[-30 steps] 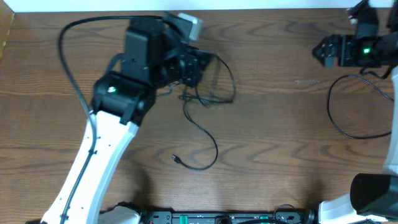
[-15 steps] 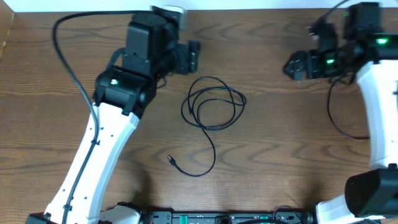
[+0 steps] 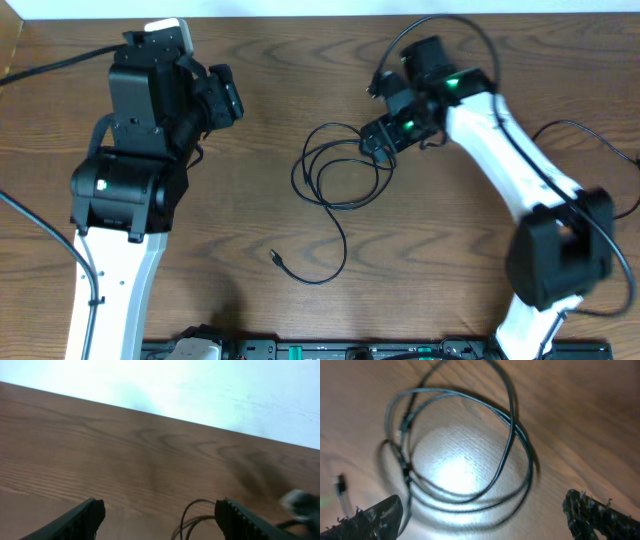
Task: Untangle cables
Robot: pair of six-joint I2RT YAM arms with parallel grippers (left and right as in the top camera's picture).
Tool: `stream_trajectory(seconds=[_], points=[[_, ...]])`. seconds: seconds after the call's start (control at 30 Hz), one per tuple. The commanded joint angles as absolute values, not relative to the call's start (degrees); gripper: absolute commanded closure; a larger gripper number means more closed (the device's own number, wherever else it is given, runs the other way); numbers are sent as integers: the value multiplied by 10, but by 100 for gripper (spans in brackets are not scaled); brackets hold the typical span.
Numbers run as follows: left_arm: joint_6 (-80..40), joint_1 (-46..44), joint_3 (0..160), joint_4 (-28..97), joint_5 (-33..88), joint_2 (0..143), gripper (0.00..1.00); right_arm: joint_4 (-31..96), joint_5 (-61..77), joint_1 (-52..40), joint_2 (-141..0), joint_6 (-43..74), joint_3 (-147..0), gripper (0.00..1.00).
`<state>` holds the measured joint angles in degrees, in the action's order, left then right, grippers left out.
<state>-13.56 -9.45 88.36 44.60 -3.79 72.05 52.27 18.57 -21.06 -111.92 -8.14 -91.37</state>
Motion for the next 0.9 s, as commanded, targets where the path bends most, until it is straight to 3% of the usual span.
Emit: stream_trajectory(seconds=[0.0,0.2,0.43,0.57,0.87], points=[[-143,-93,884,450,-48,709,25,522,213,-218,-1158,-114,-909,1],[-142,-93,884,452,-48,707,25,529,261,-243,-1185,-188,-908,1],[-140,-93,884,463,-48,707,25,516,260,-259,-1185,-188,-911,1],[-138,-93,884,463,-48,708,25,486,192,-259,-1185,-105,-914,1],[-136,-93,884,463,-48,712,24,478,211,-264,-1184,-77,-967,1]])
